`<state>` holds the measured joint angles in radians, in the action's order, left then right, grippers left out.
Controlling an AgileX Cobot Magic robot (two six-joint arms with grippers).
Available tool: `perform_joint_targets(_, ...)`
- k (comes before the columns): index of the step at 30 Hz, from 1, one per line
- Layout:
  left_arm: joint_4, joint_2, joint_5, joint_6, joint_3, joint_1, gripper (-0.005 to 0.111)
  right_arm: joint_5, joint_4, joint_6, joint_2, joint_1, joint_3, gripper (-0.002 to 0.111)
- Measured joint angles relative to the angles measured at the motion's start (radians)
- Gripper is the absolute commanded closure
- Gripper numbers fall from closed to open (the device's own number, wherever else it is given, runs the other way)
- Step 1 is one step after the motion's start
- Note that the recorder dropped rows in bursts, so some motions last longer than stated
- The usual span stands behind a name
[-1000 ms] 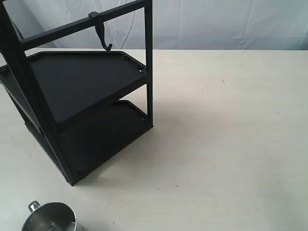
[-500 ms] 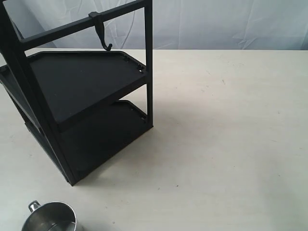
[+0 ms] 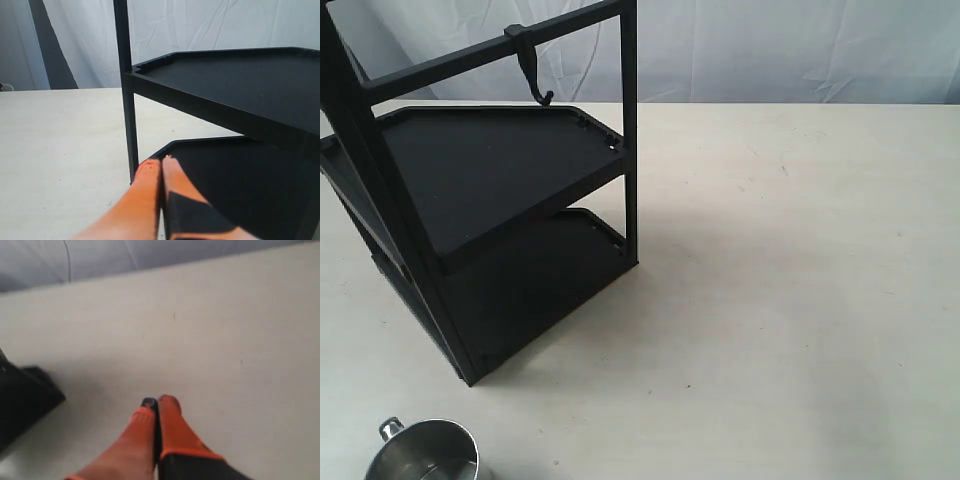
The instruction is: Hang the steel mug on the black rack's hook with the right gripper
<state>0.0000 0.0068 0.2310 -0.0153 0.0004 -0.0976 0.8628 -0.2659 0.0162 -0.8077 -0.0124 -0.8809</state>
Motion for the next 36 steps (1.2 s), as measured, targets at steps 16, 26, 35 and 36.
perform_joint_targets(16, 0.0, 0.0, 0.0, 0.0, 0.0, 0.0, 0.105, -0.013, 0.028, -0.128, -0.536, 0.759, -0.127, 0.109)
perform_joint_targets(26, 0.0, 0.0, 0.0, 0.0, 0.0, 0.0, 0.105, -0.127, -0.262, 0.076, -0.671, 0.872, -0.14, 0.056)
perform_joint_targets(35, 0.0, 0.0, 0.0, 0.0, 0.0, 0.0, 0.105, -0.129, -0.318, 0.1, -0.787, 0.932, -0.195, 0.057)
perform_joint_targets(36, 0.0, 0.0, 0.0, 0.0, 0.0, 0.0, 0.105, -0.129, -0.319, 0.1, -0.806, 0.943, -0.206, 0.057)
